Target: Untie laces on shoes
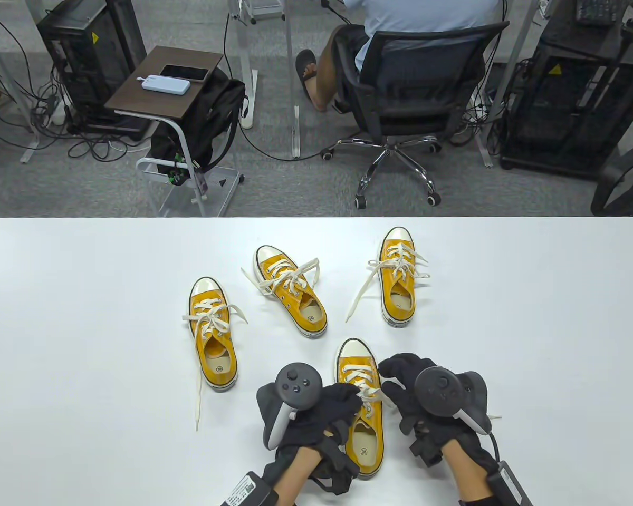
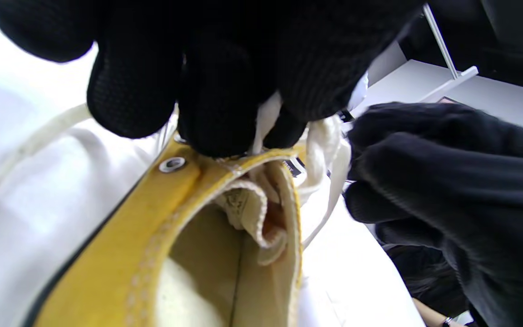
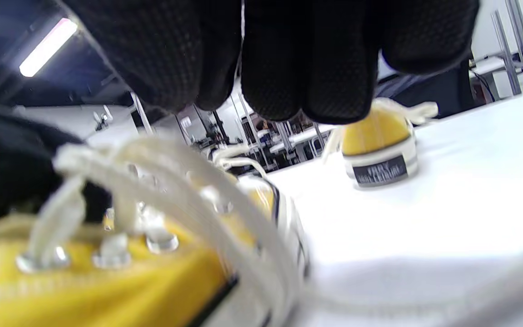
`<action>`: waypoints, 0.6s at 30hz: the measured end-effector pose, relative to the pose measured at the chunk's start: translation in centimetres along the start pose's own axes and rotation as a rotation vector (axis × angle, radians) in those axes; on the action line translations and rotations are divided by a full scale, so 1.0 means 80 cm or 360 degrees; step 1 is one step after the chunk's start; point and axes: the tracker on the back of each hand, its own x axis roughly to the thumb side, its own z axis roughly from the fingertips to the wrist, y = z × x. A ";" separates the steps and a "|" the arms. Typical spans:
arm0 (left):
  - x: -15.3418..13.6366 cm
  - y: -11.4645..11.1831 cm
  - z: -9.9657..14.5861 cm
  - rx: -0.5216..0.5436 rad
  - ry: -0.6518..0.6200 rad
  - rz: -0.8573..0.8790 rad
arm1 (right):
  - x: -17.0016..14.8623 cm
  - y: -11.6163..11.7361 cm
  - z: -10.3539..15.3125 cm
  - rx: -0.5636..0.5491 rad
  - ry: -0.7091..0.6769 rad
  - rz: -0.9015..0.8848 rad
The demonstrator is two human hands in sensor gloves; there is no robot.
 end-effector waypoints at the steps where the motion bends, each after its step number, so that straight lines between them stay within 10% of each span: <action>1: -0.002 0.000 -0.001 -0.0010 0.0007 0.0026 | 0.002 -0.003 0.001 0.0017 -0.0015 -0.0024; 18: -0.004 -0.001 0.000 0.0055 0.0028 0.0048 | 0.013 0.017 -0.001 0.0274 -0.0086 0.0027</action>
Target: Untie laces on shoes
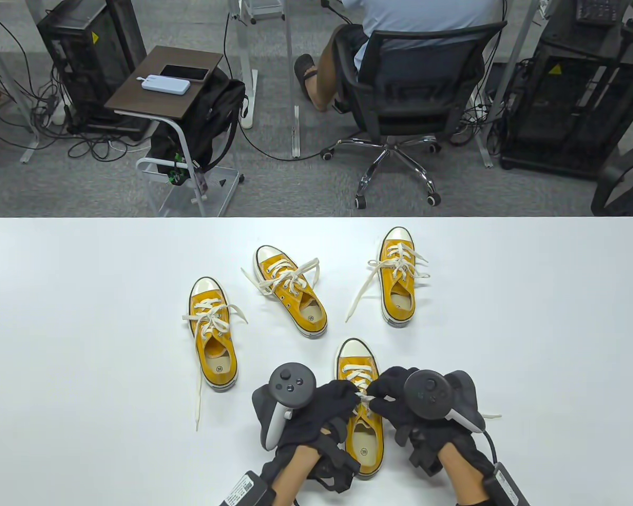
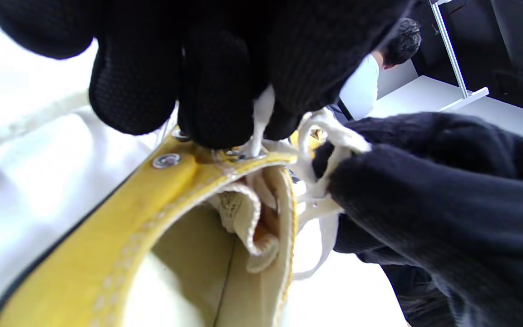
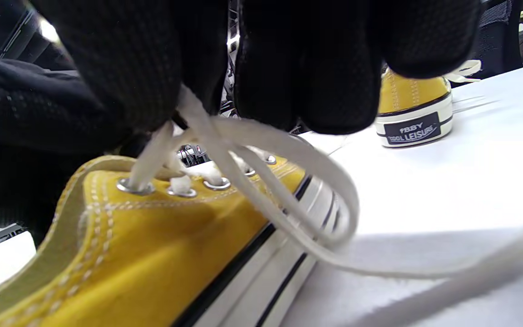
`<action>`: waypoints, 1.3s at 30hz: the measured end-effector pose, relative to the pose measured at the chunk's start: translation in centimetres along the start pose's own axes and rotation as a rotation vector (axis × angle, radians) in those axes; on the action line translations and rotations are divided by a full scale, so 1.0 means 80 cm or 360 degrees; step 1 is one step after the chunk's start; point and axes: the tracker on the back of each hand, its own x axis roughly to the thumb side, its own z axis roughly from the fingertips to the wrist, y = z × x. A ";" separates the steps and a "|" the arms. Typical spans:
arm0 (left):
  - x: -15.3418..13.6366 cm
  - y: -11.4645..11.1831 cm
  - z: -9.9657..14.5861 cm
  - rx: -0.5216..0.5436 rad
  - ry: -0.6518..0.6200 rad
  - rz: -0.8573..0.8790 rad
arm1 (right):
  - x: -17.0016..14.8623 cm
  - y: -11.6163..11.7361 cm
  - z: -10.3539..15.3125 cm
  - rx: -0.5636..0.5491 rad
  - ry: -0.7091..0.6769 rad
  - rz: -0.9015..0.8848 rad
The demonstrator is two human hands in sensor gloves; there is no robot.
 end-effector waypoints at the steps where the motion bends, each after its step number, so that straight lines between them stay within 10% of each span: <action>1: 0.000 0.000 0.000 0.0008 -0.0007 -0.0019 | -0.001 -0.002 0.000 -0.0010 -0.0006 0.0005; 10: 0.005 -0.002 0.003 0.0040 -0.0052 -0.0084 | -0.013 -0.006 0.000 0.0253 0.0015 -0.0051; 25: 0.007 -0.004 0.006 0.0074 -0.0063 -0.0111 | -0.003 0.009 -0.003 -0.0018 0.0015 -0.0076; 39: 0.006 -0.004 0.003 0.0128 -0.0162 -0.0112 | -0.001 0.017 -0.004 0.0081 0.0046 -0.0085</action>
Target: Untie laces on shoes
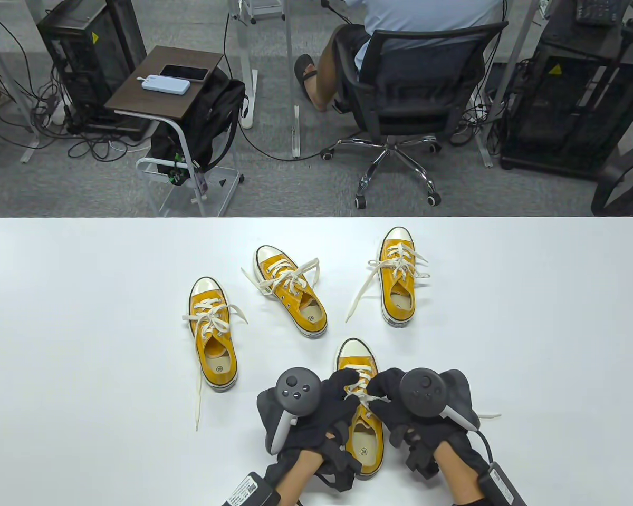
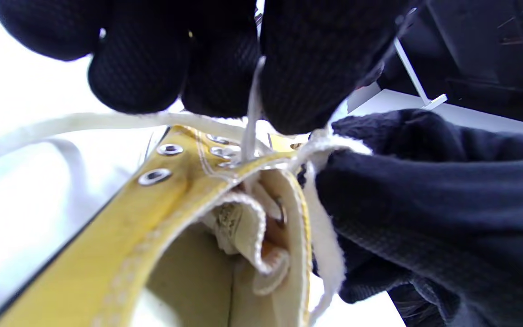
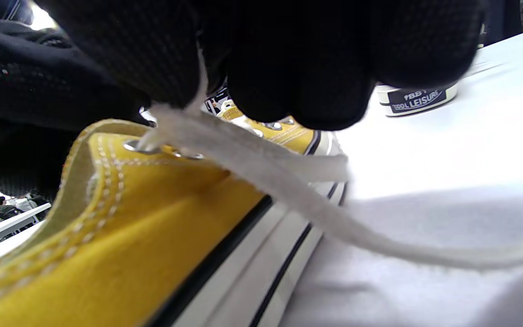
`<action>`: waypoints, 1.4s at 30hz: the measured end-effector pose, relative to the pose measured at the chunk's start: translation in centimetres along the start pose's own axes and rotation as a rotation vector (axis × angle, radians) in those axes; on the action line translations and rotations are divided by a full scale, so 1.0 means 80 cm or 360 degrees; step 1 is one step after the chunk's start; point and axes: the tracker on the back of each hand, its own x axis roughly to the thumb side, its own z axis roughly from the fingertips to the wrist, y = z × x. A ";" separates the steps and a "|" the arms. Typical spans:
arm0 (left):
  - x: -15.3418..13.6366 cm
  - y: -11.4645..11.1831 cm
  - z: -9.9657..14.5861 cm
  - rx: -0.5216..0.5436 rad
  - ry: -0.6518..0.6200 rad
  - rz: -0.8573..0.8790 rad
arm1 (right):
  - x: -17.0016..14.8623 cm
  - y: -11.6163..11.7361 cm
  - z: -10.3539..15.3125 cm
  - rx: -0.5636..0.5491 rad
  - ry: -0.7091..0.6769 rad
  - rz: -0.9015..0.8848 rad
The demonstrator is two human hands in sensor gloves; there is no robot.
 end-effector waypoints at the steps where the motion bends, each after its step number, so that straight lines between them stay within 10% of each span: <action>1: -0.001 -0.001 0.001 0.0013 -0.0013 0.0007 | -0.001 -0.001 0.001 -0.0040 0.0008 0.0004; 42: -0.027 0.030 -0.001 0.0380 0.0106 0.0133 | -0.043 -0.036 0.013 -0.0350 0.0343 -0.0183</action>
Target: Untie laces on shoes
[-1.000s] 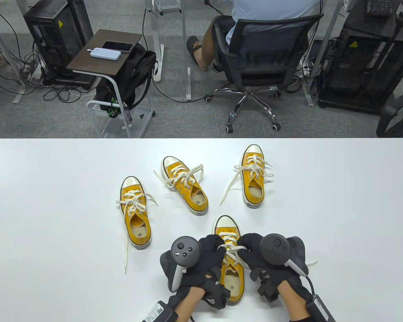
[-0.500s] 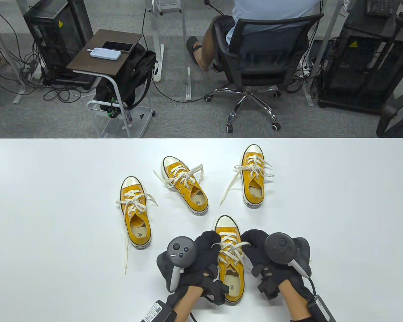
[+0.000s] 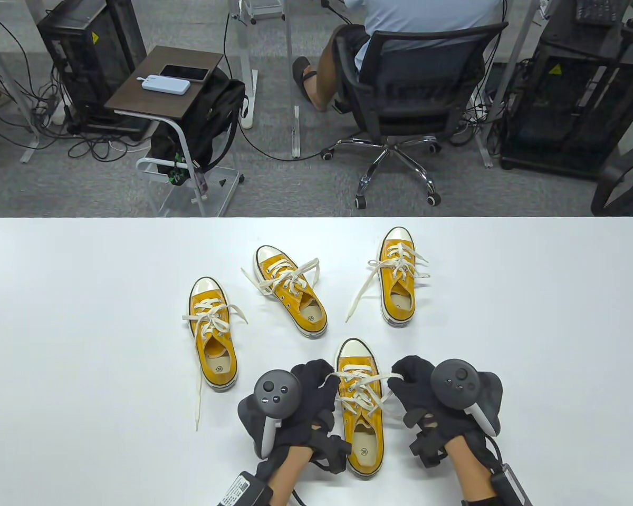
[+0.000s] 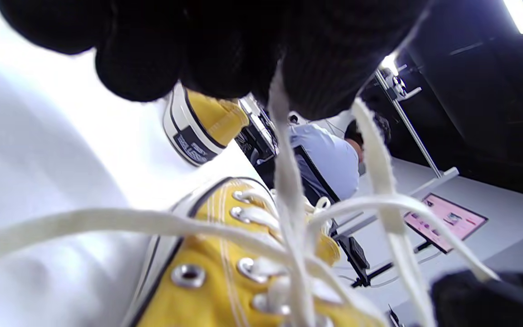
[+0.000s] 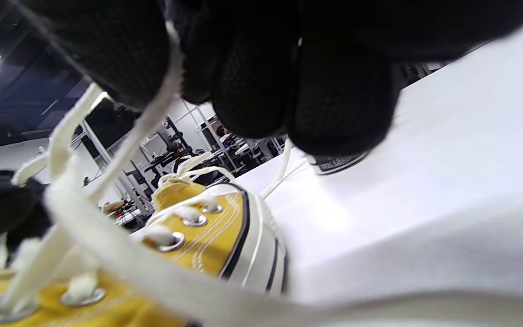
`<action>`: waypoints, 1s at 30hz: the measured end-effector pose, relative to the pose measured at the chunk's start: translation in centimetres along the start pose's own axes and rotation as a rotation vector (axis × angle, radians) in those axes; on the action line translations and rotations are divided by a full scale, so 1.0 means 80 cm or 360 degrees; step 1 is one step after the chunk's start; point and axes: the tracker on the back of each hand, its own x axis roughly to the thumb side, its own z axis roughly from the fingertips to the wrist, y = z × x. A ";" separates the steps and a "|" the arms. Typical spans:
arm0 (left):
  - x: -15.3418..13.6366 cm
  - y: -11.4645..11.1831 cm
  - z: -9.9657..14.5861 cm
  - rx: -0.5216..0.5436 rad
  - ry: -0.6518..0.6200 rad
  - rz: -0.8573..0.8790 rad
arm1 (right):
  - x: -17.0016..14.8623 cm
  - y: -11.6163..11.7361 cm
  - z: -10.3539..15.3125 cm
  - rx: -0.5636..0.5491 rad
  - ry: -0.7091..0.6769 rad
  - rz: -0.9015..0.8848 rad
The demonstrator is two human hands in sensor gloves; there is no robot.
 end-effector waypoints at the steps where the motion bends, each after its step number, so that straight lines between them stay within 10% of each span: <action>1: -0.002 0.002 -0.001 0.0011 0.0008 0.0017 | -0.003 -0.002 -0.001 0.0024 0.0019 -0.0022; 30: -0.022 0.037 -0.012 0.0185 0.0131 0.0106 | -0.063 -0.034 -0.002 -0.0002 0.0302 -0.0538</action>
